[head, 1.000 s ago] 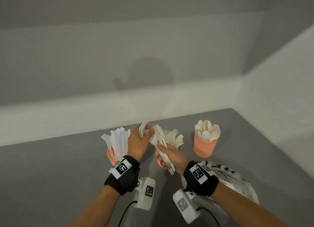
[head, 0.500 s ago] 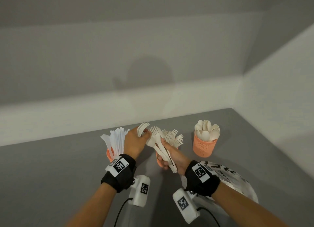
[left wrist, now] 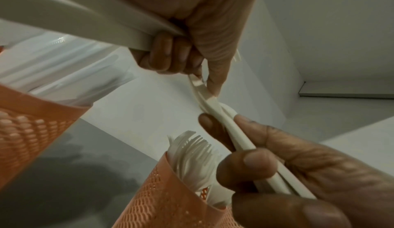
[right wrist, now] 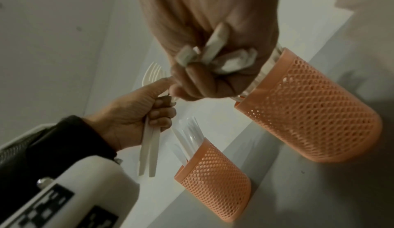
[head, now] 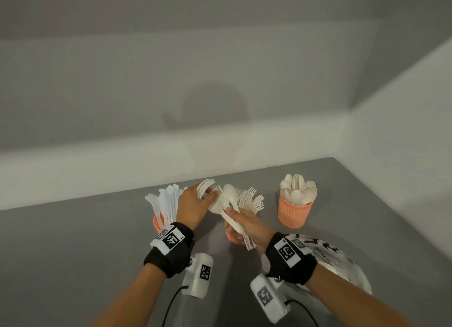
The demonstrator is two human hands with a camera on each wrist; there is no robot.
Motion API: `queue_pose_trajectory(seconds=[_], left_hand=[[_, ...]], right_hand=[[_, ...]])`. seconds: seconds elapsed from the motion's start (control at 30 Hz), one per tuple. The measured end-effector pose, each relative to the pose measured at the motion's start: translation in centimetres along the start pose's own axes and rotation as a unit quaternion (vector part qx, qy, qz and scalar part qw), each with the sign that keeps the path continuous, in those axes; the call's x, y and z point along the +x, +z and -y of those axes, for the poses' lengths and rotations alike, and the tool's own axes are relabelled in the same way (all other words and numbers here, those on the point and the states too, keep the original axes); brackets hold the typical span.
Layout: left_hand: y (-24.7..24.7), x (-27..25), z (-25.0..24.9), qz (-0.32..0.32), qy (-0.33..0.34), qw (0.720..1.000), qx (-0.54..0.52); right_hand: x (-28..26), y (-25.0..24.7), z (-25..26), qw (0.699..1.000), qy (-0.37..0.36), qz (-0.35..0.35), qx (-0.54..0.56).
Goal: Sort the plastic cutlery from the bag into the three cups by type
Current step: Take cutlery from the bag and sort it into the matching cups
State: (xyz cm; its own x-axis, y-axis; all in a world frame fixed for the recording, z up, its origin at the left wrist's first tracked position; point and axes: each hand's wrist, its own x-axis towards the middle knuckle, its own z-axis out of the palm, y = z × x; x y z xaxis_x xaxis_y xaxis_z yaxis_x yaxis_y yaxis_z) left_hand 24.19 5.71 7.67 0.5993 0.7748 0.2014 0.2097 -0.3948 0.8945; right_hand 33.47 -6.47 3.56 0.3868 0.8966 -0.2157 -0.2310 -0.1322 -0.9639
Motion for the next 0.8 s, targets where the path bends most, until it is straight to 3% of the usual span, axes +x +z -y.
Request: queue_pose_trajectory(seconds=[0.13,0.33,0.5,0.67,0.8], left_hand=[[0.0,-0.1,0.1,0.009,0.005,0.999,0.032],[0.2,-0.1,-0.3,-0.034,0.014,0.999,0.033],[0.2,-0.2,-1.0,-0.08,-0.045,0.993,-0.072],[0.9,-1.5,-2.3,-0.024,-0.089,0.976,-0.198],[1.3,-1.7,-2.5,-0.028,-0.115,0.961,-0.251]], right_hand=[[0.3,-0.3,-0.6,1.0,0.01,-0.008,-0.014],[-0.3,-0.1,-0.4,0.999,0.002,0.004,-0.039],[-0.7,-0.2,0.5,1.0,0.018,0.024,0.004],[-0.9,-0.2,0.8,0.999,0.024,0.026,0.003],[-1.2,-0.2,1.2,0.999,0.033,0.024,-0.01]])
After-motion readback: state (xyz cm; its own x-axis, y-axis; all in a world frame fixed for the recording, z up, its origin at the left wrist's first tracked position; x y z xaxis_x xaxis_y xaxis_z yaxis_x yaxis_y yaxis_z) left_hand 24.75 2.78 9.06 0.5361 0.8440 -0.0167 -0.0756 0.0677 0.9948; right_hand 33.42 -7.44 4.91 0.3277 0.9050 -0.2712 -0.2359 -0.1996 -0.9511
